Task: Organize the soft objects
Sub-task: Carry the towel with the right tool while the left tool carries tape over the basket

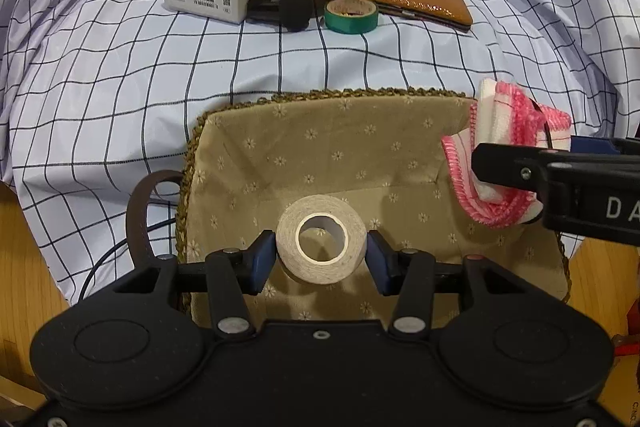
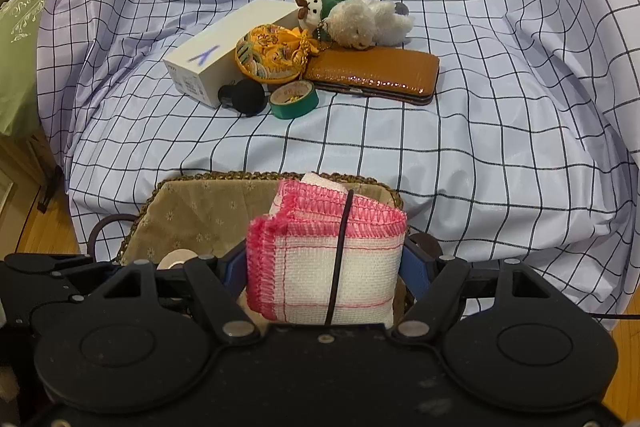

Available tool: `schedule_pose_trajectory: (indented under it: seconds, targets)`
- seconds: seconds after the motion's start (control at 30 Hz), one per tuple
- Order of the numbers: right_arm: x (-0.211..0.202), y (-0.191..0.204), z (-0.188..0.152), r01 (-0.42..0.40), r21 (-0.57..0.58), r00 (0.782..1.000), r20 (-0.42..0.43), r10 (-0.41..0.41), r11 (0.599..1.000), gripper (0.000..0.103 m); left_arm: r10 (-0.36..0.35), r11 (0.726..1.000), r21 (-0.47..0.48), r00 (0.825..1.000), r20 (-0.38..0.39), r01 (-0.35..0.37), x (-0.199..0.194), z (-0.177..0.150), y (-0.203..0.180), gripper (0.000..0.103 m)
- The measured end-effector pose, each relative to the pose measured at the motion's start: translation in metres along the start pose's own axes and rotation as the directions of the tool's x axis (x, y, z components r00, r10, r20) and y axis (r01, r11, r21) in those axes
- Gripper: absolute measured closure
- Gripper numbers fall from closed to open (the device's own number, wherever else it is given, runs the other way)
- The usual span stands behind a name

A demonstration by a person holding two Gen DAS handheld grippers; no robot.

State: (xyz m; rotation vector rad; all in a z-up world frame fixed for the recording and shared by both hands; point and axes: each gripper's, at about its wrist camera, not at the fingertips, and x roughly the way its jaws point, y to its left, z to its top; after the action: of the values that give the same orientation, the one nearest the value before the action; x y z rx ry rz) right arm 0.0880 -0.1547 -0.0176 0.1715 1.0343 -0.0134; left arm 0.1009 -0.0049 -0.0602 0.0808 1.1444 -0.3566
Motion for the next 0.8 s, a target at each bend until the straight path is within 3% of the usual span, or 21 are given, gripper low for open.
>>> schedule_pose_trajectory:
  seconds: [0.8]
  targets:
    - [0.0033, -0.0044, -0.0058, -0.019, 0.002, 0.999, -0.044, 0.019, 1.0, 0.028, 0.036, 0.999, 0.021, 0.999, -0.029, -0.035, 0.003, -0.0093, -0.0059, 0.055]
